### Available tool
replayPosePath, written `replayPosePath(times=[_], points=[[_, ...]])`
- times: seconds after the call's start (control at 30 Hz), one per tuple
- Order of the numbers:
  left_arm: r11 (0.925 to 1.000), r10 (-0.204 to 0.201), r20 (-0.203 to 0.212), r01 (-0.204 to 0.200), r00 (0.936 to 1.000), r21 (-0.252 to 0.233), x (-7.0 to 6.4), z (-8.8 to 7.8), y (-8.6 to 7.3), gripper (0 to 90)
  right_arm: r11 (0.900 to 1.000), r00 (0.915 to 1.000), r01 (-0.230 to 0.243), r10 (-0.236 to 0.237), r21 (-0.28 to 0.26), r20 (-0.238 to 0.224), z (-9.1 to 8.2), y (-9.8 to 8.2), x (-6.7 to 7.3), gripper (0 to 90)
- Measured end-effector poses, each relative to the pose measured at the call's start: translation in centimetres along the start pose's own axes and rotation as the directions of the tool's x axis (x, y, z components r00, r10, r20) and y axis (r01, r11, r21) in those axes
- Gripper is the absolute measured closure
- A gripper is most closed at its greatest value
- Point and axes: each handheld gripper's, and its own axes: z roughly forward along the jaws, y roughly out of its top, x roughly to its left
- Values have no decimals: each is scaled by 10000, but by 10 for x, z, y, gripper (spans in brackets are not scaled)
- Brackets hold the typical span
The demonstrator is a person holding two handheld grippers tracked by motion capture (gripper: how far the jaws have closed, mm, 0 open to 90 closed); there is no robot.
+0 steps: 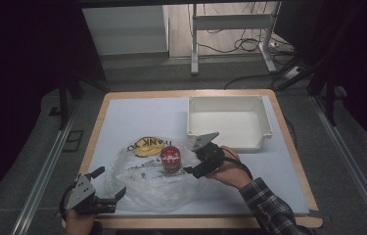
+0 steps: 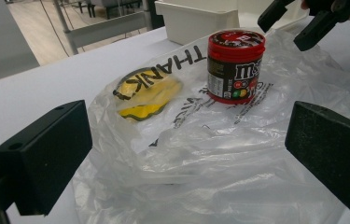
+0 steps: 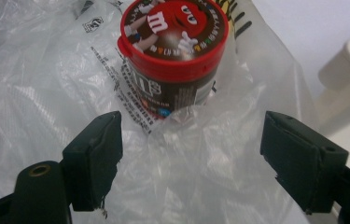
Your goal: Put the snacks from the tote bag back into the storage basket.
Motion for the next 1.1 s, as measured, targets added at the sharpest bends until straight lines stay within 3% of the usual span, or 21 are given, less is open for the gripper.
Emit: replayPosePath(times=[0.37,1.1], points=[[10000,10,10,-10,10000,-1,0,0,0,7,9992,9987,369,-364,119,-366,14,15,-1,233],[10000,49,24,-49,10000,14,0,0,0,7,9894,9932,988,-915,1062,-713,46,35,-2,239]])
